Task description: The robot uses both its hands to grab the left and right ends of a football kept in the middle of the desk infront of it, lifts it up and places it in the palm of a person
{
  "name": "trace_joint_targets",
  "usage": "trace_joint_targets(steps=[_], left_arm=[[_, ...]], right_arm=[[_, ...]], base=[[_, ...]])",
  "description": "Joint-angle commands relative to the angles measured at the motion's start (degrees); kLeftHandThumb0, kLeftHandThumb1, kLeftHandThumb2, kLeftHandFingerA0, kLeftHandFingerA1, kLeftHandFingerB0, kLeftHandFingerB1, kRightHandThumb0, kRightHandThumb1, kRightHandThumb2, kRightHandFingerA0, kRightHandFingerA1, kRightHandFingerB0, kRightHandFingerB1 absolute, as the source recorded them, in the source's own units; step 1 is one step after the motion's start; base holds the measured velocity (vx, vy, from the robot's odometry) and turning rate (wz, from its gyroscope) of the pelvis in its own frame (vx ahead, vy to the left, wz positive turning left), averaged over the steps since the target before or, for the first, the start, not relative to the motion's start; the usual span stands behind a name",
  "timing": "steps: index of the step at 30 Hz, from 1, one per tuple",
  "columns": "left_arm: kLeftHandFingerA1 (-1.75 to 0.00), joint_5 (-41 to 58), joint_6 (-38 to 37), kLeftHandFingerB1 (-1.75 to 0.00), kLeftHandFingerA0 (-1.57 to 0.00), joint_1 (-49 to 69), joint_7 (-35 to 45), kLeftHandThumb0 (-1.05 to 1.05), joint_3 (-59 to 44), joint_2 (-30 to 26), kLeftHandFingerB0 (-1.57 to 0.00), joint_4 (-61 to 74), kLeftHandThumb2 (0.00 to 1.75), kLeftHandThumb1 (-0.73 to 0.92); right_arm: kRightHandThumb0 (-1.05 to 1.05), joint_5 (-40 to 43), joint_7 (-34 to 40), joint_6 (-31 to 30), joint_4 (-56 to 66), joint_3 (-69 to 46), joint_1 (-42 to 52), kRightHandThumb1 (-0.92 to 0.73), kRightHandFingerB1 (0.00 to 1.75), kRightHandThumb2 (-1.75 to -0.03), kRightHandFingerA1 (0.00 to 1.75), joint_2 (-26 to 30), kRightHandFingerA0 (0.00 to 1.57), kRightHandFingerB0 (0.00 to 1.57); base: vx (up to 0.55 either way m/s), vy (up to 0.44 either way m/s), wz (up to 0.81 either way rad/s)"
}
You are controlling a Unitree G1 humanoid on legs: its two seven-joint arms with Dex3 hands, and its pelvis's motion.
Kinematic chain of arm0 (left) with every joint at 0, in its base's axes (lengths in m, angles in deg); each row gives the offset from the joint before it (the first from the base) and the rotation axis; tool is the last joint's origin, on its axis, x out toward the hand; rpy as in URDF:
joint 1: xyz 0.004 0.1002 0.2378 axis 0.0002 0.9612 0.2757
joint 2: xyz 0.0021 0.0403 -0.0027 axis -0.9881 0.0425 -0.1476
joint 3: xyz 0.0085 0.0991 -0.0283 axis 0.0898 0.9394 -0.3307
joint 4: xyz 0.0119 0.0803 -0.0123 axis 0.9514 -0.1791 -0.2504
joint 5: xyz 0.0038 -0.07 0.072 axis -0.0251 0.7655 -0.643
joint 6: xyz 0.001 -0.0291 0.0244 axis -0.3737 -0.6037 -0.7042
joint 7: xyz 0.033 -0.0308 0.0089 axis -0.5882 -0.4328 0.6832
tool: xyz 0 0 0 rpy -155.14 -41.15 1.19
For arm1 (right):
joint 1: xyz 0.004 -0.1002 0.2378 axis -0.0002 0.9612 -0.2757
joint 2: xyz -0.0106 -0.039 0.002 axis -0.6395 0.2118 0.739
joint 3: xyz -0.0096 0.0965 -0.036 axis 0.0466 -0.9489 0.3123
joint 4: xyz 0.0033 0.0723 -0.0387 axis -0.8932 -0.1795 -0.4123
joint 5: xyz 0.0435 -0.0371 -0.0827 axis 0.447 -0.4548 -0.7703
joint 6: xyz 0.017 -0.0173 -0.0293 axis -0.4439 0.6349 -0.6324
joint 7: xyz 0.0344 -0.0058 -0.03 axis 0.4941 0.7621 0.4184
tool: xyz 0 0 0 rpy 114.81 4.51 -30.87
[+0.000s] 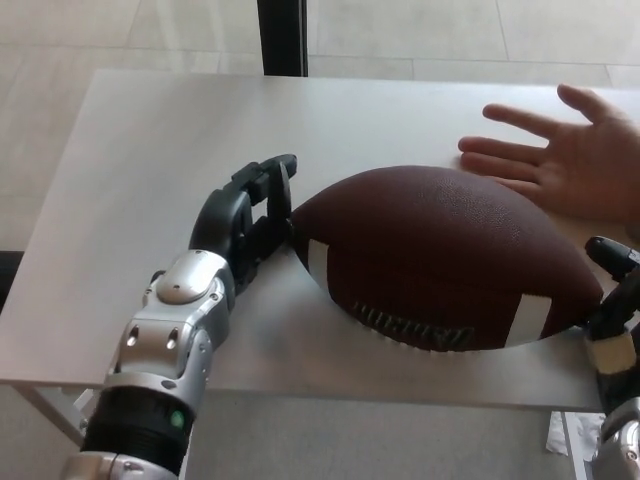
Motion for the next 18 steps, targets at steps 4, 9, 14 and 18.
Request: trace_joint_targets(steps=[4,9,14,18], left_arm=[[-0.62,0.42,4.78,-0.44,-0.32,-1.05,-4.46,-0.95,-0.2,7.72,-0.14,-0.93,1.26,0.85],[-0.59,1.5,4.22,-0.31,-0.28,2.34,-5.39,-1.04,0.27,13.65,-0.11,0.73,0.96,0.92],[-0.64,1.01,5.84,-0.32,-0.32,5.45,-7.83,-0.98,0.39,15.34,-0.09,3.35,1.3,0.87],[-0.89,1.02,6.72,-0.35,-0.44,5.67,-8.64,-1.05,0.53,15.18,-0.18,3.72,0.91,0.92]], right_arm=[[-1.05,-0.17,2.04,-2.7,-2.78,-0.81,-1.33,-0.88,1.11,-0.89,1.37,-0.56,0.34,0.24],[-1.05,-1.05,2.29,-3.09,-3.49,-0.74,-3.14,-0.87,1.1,-0.89,1.39,0.39,0.33,0.27],[-1.05,-1.58,1.5,-4.64,-2.76,-0.37,-3.82,-0.87,1.09,-0.88,1.38,2.21,0.33,0.27],[-1.05,-1.61,-0.98,-5.69,-2.68,0.29,-3.67,-0.86,1.04,-0.86,1.19,4.52,0.56,0.17]], base=[[0.0,0.0,0.0],[0.0,0.0,0.0],[0.0,0.0,0.0],[0.0,0.0,0.0]])
